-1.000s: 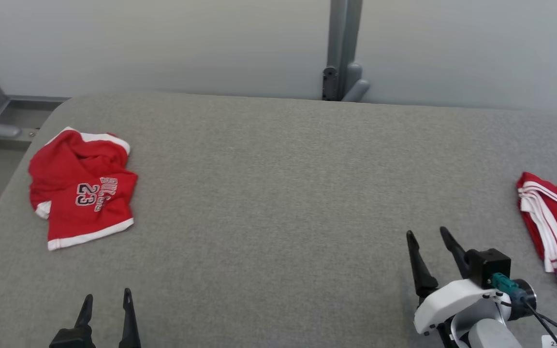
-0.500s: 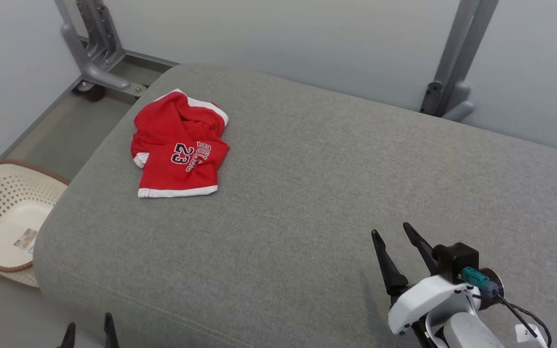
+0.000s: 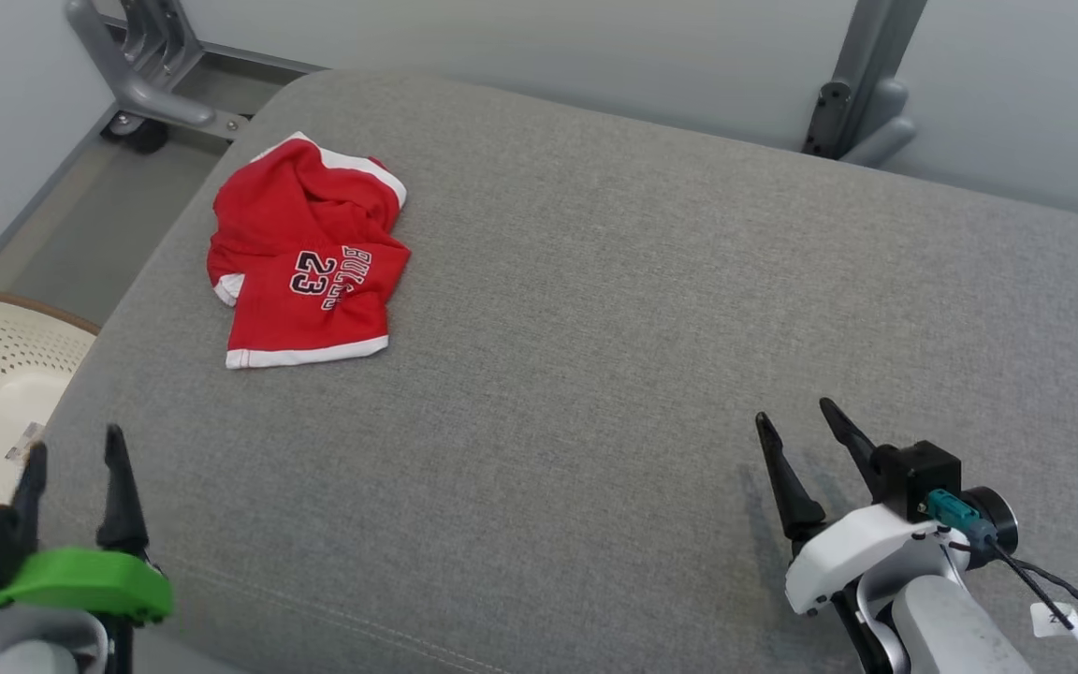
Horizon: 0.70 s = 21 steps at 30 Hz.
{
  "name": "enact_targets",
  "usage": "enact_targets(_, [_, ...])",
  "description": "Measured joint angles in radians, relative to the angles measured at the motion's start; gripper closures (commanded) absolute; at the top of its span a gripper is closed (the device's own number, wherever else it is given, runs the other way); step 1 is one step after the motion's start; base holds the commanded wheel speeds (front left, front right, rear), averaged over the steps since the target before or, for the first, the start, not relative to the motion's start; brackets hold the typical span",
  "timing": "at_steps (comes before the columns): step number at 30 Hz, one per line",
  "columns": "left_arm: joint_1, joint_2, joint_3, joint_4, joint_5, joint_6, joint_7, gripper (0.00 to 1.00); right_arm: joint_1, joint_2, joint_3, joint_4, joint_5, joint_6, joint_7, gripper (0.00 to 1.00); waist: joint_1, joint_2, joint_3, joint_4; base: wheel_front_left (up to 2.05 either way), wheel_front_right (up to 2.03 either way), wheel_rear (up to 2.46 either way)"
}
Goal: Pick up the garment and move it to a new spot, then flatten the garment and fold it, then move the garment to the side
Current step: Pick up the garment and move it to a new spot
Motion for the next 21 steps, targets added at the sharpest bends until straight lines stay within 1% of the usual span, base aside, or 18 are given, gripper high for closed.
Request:
enact_targets(3, [-0.067, 0.069, -0.031, -0.013, -0.048, 0.0, 0.0, 0.0, -0.002, -0.009, -0.014, -0.01, -0.003, 0.0, 0.0, 0.0, 0.0, 0.0, 0.029, -0.024, 0.0, 0.0, 0.0])
enact_targets(6, [-0.152, 0.147, -0.089, 0.031, -0.097, 0.0, 0.009, 0.0, -0.008, -0.023, -0.016, -0.013, -0.009, 0.0, 0.0, 0.0, 0.0, 0.0, 0.059, -0.048, 0.0, 0.0, 0.0])
enact_targets(9, [-0.256, 0.217, -0.161, 0.078, -0.156, 0.0, 0.063, 0.0, -0.033, -0.031, -0.015, -0.02, -0.012, 0.0, 0.0, 0.0, 0.0, 0.0, 0.091, -0.072, 0.0, 0.0, 0.0])
enact_targets(11, [-0.318, 0.243, -0.208, 0.107, -0.201, 0.0, 0.101, 0.0, -0.044, -0.034, -0.016, -0.03, -0.019, 0.0, 0.0, 0.0, 0.0, 0.0, 0.113, -0.089, 0.0, 0.0, 0.0])
enact_targets(12, [-0.346, 0.254, -0.223, 0.121, -0.227, 0.0, 0.112, 0.0, -0.045, -0.036, -0.017, -0.033, -0.019, 0.0, 0.0, 0.0, 0.0, 0.0, 0.124, -0.098, 0.0, 0.0, 0.0])
enact_targets(13, [-0.402, 0.285, -0.257, 0.157, -0.272, -0.002, 0.136, 0.0, -0.047, -0.049, -0.021, -0.04, -0.02, 0.0, 0.0, 0.0, 0.0, 0.0, 0.148, -0.114, 0.0, 0.0, 0.0])
enact_targets(14, [-0.424, 0.299, -0.273, 0.174, -0.295, -0.002, 0.143, 0.0, -0.051, -0.055, -0.024, -0.046, -0.022, 0.0, 0.0, 0.0, 0.0, 0.0001, 0.16, -0.122, 0.0, 0.0, 0.0])
enact_targets(19, [-0.484, 0.334, -0.339, 0.271, -0.423, -0.003, 0.209, 0.0, -0.081, -0.074, -0.036, -0.088, -0.035, 0.0, 0.0, 0.0, 0.0, 0.0001, 0.224, -0.164, 0.0, 0.0, 0.0])
enact_targets(21, [-0.489, 0.337, -0.354, 0.31, -0.474, -0.003, 0.216, 0.0, -0.091, -0.085, -0.043, -0.107, -0.036, 0.0, 0.0, 0.0, 0.0, 0.0001, 0.249, -0.182, 0.0, 0.0, 0.0])
